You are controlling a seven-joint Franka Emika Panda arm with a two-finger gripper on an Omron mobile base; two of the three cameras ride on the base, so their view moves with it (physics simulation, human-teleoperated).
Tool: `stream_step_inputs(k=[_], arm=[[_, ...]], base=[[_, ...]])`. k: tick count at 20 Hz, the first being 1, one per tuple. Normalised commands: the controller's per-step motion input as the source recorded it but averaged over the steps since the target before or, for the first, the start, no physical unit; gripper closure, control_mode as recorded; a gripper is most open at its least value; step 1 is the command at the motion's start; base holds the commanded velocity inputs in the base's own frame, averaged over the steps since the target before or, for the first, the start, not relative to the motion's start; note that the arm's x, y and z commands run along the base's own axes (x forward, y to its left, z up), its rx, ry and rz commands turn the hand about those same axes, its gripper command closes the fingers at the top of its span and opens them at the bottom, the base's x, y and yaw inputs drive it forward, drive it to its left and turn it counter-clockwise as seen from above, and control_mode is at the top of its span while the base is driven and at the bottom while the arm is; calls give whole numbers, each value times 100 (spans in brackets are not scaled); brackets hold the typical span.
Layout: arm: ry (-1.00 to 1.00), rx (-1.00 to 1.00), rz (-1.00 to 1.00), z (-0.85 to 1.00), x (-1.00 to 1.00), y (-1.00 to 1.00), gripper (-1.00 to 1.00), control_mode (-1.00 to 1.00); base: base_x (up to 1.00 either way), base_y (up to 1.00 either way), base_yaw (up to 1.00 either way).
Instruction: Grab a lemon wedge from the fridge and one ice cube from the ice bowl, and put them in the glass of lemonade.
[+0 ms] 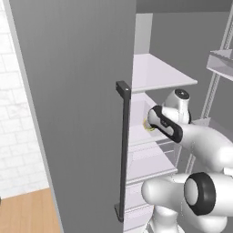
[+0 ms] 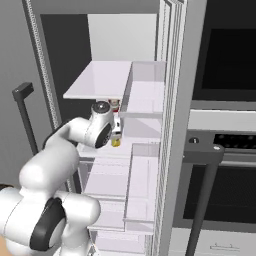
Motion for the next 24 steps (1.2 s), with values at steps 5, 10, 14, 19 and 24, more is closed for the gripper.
stream_step_inputs(k=[5,10,14,19,24], arm=[[0,0,0,-44,23,0,-100,-100],[0,0,0,-3,43,0,-100,-100],[0,0,0,0,38,0,-100,-100],[0,0,0,-5,24,-6,-100,-100],[0,0,0,-30,21,-10,-100,-100]], base=[[0,0,0],[0,0,0],[0,0,0],[0,0,0],[0,0,0]])
